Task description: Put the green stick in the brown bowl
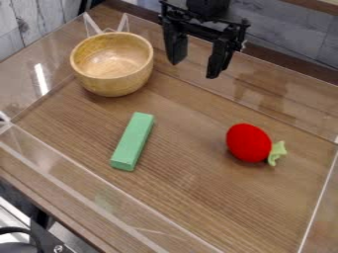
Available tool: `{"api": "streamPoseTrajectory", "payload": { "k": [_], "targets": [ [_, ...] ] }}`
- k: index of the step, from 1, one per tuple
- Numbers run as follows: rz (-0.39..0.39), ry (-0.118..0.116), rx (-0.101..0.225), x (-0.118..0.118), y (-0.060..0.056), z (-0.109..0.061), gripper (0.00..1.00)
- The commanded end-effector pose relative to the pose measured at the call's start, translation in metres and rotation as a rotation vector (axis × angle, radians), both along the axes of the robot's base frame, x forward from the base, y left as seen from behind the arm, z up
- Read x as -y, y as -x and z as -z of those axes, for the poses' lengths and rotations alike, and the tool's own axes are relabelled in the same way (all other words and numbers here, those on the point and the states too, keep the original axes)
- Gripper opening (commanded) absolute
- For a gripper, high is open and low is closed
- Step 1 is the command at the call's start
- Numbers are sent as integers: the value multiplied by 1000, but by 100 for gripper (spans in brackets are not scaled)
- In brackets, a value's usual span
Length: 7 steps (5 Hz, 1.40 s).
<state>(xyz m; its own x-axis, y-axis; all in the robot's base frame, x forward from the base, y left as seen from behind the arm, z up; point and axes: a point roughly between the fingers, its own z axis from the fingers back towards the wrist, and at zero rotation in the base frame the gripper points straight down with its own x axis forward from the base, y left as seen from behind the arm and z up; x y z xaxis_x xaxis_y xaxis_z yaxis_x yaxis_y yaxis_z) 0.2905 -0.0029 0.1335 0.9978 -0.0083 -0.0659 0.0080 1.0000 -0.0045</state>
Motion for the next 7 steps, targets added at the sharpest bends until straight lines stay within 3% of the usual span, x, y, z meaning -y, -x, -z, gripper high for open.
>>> {"api": "streamPoseTrajectory", "payload": {
  "k": [1, 2, 4, 6, 7],
  "targets": [
    [0, -3, -13, -8, 9, 8, 100],
    [-20, -13, -17, -23, 30, 19, 100],
    [-13, -22, 37, -48, 79, 30, 100],
    [-133, -19, 54, -58, 80, 66, 100],
    [-94, -15, 53, -63, 73, 81, 100]
  ]
}}
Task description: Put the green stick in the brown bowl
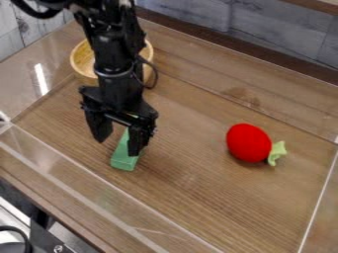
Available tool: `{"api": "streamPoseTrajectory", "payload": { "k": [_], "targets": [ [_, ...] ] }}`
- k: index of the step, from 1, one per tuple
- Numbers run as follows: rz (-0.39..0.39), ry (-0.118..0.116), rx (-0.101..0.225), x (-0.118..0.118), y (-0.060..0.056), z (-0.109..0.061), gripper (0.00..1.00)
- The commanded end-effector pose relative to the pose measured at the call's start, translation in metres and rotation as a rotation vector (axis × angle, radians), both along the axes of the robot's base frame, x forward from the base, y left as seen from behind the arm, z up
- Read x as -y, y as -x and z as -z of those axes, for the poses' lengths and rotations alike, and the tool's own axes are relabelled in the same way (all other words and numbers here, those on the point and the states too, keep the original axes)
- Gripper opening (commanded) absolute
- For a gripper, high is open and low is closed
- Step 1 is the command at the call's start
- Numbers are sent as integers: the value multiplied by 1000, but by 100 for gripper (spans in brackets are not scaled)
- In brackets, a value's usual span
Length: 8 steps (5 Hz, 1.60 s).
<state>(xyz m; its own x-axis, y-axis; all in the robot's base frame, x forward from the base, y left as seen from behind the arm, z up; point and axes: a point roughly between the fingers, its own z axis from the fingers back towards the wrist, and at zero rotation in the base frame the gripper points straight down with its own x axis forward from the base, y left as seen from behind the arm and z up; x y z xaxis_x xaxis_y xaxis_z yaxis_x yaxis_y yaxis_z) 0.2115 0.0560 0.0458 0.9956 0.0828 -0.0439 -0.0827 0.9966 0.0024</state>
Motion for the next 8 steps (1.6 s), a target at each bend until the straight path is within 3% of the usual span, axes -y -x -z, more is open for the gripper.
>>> {"api": "streamPoseTrajectory", "payload": {
  "k": [1, 3, 6, 8],
  "targets": [
    [46, -9, 27, -8, -12, 5, 100],
    [33, -7, 34, -3, -3, -10, 100],
    [-115, -17, 25, 14, -15, -22, 100],
    [-193, -17, 30, -9, -21, -1, 100]
  ]
}}
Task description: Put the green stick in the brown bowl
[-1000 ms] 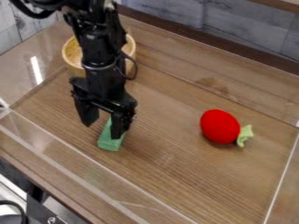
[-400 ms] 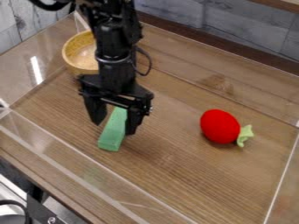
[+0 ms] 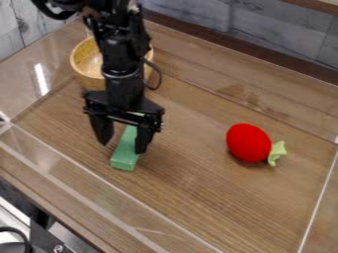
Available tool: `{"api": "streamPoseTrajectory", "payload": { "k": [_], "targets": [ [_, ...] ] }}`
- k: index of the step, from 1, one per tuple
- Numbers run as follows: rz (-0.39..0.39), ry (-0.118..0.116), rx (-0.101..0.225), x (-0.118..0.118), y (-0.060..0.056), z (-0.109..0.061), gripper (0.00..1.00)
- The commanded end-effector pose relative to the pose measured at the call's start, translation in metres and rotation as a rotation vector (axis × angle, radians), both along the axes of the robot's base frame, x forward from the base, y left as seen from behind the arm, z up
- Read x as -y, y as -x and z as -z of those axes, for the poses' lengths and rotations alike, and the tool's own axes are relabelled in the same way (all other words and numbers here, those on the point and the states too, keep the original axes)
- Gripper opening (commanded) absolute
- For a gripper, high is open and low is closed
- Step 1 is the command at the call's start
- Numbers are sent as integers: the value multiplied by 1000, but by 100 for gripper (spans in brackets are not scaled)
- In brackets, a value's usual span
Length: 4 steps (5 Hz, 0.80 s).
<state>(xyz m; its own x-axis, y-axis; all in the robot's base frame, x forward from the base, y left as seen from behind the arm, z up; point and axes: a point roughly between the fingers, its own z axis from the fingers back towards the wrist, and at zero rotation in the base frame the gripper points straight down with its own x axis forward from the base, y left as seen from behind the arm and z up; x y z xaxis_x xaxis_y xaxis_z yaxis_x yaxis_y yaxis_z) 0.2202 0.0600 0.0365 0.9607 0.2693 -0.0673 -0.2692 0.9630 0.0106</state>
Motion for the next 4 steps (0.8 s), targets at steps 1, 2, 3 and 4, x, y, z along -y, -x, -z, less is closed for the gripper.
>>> {"api": "streamPoseTrajectory", "payload": {
  "k": [1, 2, 3, 4],
  "targets": [
    [-36, -19, 54, -4, -15, -9, 100],
    [-64, -18, 53, -1, -17, -7, 100],
    [-36, -19, 52, -8, -21, -4, 100],
    [-17, -17, 49, -15, -23, -1, 100]
  ]
}}
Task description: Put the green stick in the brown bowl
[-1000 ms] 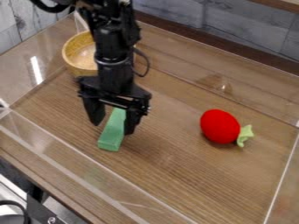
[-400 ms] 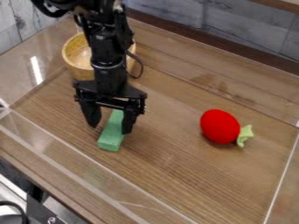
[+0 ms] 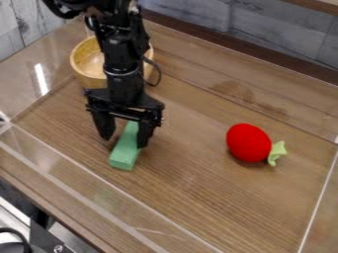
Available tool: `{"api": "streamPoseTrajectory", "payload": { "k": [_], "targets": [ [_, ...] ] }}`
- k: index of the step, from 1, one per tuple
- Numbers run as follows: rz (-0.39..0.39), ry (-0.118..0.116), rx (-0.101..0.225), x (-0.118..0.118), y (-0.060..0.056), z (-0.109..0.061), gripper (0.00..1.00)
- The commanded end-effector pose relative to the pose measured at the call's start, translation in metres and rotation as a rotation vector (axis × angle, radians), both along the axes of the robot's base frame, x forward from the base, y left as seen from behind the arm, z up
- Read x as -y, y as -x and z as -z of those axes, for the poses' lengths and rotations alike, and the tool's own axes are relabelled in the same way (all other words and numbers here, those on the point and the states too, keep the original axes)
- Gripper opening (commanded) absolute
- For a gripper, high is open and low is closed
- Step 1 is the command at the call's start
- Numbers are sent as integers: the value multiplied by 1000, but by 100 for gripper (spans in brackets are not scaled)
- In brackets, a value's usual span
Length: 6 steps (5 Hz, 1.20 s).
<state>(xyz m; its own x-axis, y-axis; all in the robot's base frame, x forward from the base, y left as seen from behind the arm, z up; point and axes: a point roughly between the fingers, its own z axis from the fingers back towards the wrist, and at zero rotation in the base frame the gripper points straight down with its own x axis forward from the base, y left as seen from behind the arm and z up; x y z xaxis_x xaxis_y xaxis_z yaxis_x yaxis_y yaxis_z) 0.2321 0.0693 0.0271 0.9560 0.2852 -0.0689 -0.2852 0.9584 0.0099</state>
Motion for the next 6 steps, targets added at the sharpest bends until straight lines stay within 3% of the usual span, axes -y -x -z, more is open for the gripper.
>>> {"api": "streamPoseTrajectory", "payload": {
  "k": [1, 2, 3, 5, 6],
  "targets": [
    [53, -11, 48, -4, -2, -12, 100],
    [139, -5, 49, -2, 0, -6, 0],
    [226, 3, 51, 0, 3, -4, 0],
    [71, 19, 72, -7, -4, -20, 0],
    [89, 33, 87, -11, -9, -36, 0]
  ]
}}
